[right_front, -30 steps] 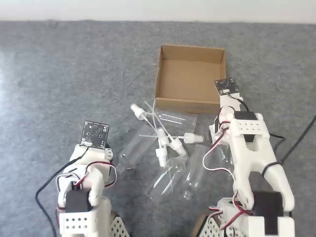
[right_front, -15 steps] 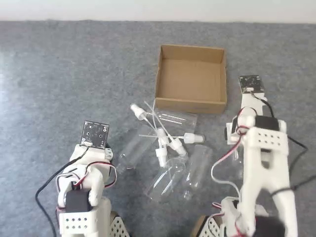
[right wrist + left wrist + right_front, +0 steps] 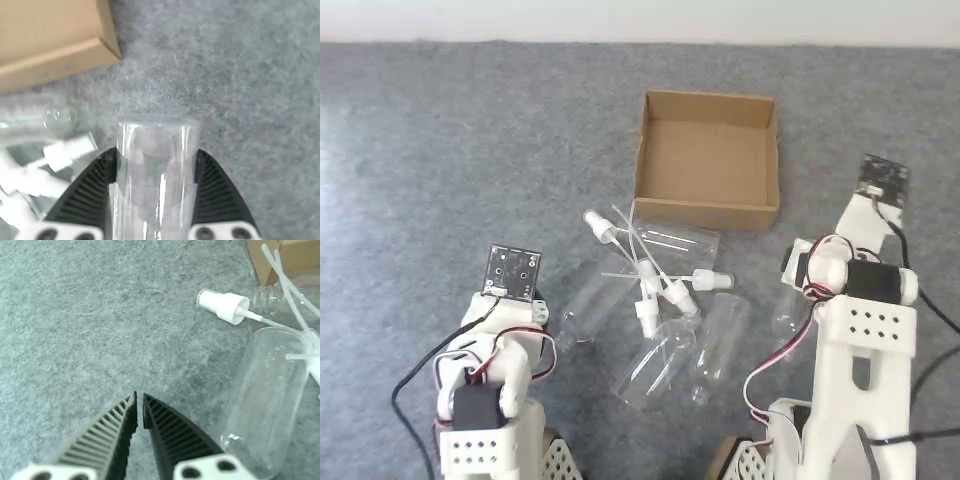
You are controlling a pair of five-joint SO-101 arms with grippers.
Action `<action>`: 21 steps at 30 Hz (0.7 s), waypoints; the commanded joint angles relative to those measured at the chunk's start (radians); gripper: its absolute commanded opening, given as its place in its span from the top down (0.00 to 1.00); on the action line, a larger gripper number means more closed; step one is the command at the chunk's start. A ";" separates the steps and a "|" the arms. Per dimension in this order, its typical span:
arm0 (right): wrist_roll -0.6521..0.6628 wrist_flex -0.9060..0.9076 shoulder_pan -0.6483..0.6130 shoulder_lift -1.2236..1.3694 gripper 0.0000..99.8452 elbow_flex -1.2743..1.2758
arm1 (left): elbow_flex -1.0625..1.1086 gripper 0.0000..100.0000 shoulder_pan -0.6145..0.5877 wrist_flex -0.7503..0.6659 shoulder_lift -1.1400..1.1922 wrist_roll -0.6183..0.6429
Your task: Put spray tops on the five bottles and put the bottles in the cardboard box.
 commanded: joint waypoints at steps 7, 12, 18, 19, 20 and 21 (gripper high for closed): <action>-0.311 -0.022 0.010 -0.036 0.99 -0.052 | -0.001 0.98 -0.002 -0.034 -0.018 -0.011; -0.470 -0.061 0.012 -0.036 0.99 -0.051 | -0.001 0.98 -0.002 -0.034 -0.018 -0.011; -0.601 -0.186 0.059 -0.036 0.99 0.008 | -0.001 0.98 -0.003 -0.034 -0.018 -0.011; -0.611 -0.245 0.077 -0.036 0.99 0.038 | -0.001 0.98 -0.003 -0.034 -0.018 -0.011; -0.611 -0.311 0.096 -0.036 0.99 0.075 | -0.001 0.98 -0.003 -0.034 -0.018 -0.011; -0.611 -0.381 0.113 -0.036 0.99 0.117 | -0.001 0.98 -0.003 -0.034 -0.018 -0.011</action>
